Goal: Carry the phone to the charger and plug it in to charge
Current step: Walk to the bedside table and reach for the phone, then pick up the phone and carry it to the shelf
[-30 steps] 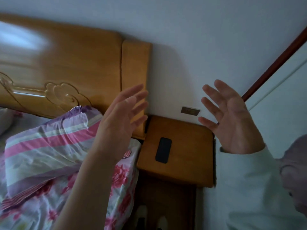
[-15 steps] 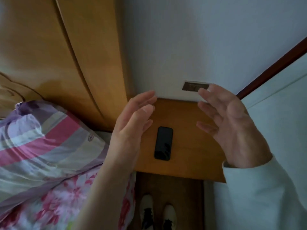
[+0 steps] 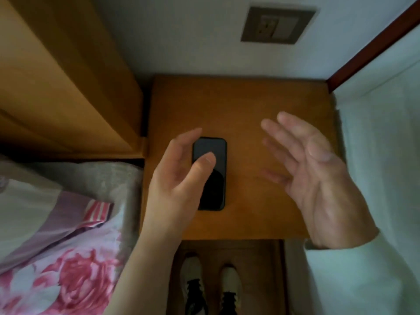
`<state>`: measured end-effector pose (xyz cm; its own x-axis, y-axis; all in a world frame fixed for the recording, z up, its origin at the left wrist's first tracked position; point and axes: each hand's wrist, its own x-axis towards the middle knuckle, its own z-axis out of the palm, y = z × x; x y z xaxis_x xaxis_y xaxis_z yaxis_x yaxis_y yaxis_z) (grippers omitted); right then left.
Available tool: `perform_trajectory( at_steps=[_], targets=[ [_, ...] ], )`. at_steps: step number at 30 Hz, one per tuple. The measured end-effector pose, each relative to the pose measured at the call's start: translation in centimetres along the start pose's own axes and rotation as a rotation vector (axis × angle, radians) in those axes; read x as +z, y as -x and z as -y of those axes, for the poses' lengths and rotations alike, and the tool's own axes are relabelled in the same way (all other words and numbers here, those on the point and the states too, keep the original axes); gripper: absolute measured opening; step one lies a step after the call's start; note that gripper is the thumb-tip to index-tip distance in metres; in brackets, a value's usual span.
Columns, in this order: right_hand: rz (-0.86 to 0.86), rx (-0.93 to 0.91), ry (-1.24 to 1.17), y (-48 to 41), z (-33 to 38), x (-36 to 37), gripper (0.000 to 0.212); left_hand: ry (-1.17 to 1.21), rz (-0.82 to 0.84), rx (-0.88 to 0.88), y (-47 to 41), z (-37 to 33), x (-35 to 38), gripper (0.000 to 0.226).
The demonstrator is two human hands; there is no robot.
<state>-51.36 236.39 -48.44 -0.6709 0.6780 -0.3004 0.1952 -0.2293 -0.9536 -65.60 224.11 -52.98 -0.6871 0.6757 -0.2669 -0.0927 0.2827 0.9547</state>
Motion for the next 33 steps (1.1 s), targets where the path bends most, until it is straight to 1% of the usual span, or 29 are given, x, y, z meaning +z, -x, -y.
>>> perform_trajectory(
  at_steps=[6,11,15,19,23,25,26,27,30,31,33],
  targets=[
    [0.004,0.047,-0.028,-0.8,-5.4,-1.2,0.079,-0.391,-0.106,-0.010,-0.8,6.4,3.5,0.061],
    [0.003,0.082,-0.066,-1.0,-7.9,-2.1,0.083,-0.578,-0.119,-0.030,-1.2,10.0,5.2,0.079],
    [-0.004,0.102,-0.074,-1.0,-9.0,-2.8,0.080,-0.654,-0.122,-0.032,-1.1,11.2,6.3,0.088],
    [-0.009,0.129,-0.083,-1.0,-9.4,-3.4,0.086,-0.640,-0.164,-0.017,-1.0,11.4,6.8,0.084],
    [0.000,0.127,-0.073,-0.6,-9.2,-3.6,0.083,-0.620,-0.185,-0.005,-1.2,10.7,6.7,0.085],
    [0.007,0.124,-0.069,-0.4,-8.9,-3.6,0.082,-0.561,-0.193,-0.012,-1.0,9.9,6.4,0.084],
    [0.010,0.121,-0.064,-0.3,-8.6,-3.6,0.081,-0.481,-0.206,-0.041,-1.0,9.4,6.1,0.083],
    [0.012,0.114,-0.060,-0.3,-8.3,-3.5,0.080,-0.350,-0.218,-0.091,-1.0,8.8,5.7,0.080],
    [0.018,0.095,-0.056,0.0,-6.9,-3.4,0.080,0.204,-0.239,-0.248,-1.0,6.5,4.5,0.072],
    [0.023,0.086,-0.056,0.0,-6.3,-3.3,0.080,0.296,-0.231,-0.260,-1.1,5.6,4.0,0.070],
    [0.031,0.061,-0.045,0.0,-4.8,-2.9,0.082,0.364,-0.217,-0.228,-1.0,3.5,3.0,0.069]
  ],
)
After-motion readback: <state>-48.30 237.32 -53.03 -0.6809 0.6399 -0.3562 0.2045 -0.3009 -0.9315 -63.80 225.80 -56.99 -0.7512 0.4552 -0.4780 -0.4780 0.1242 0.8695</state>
